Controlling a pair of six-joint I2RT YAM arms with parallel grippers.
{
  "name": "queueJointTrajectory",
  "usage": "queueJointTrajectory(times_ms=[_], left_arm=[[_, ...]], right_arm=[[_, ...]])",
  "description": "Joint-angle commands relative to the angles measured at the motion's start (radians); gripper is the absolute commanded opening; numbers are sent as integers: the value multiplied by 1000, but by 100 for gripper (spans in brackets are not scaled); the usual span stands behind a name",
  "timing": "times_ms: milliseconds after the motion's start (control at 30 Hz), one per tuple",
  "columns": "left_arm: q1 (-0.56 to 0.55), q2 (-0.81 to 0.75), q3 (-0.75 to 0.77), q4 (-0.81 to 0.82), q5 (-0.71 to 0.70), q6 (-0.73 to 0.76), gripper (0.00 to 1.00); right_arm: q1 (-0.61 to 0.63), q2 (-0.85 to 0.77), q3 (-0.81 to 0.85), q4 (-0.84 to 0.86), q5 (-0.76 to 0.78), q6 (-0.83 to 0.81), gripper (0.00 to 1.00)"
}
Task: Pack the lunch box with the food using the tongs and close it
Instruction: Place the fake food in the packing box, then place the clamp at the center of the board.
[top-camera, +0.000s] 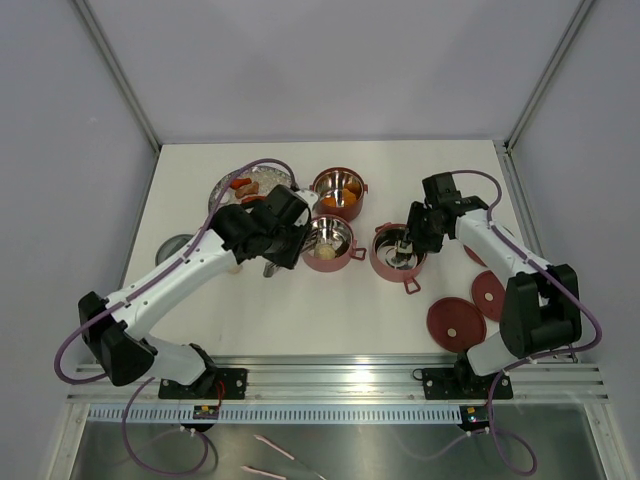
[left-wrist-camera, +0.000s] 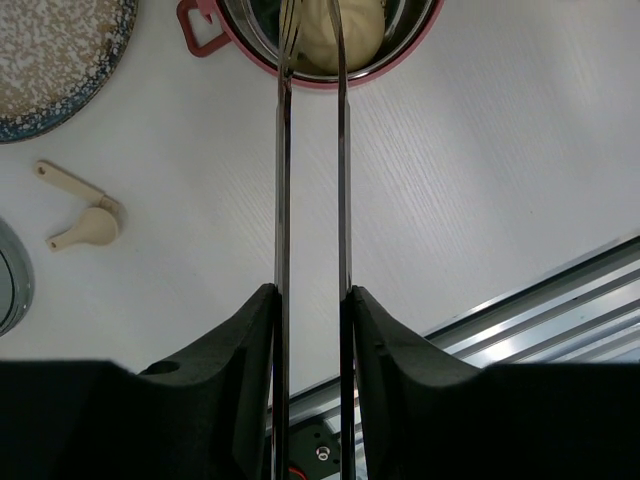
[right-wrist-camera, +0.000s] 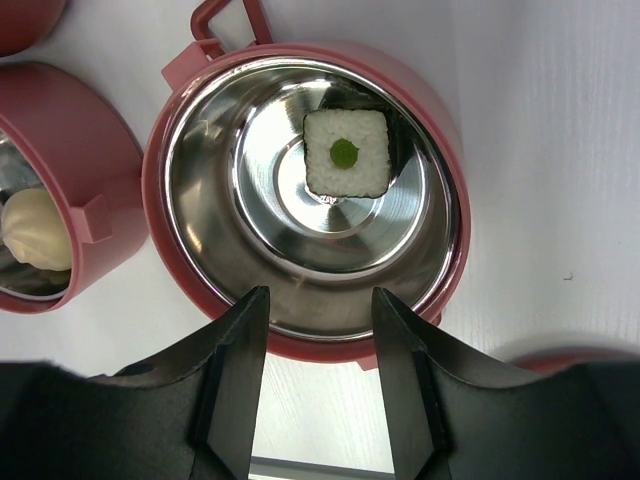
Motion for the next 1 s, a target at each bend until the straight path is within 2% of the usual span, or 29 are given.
queueJointTrajectory(times_ms=[0,167,367,600,800,967], left_arm=[[-1,-48,60,16,-45,2,36],[-1,-61,67,39,-93,-15,35],[54,-77,49,65,-119,-67,23],[223,-161,-15,97,-43,-99,19],[255,-249,-103,130,76,-44,20],[255,-284,-218,67,-83,-122,20]], right_arm=[[11,-49,46,3,19,10,53],[11,-75,47,2,24,15,53],[11,-124,40,-11,53,15,53],[11,-205,20,-17,113,23,54],[11,-225,-5,-14,128,35,54],[11,-231,-19,-11,126,44,54]])
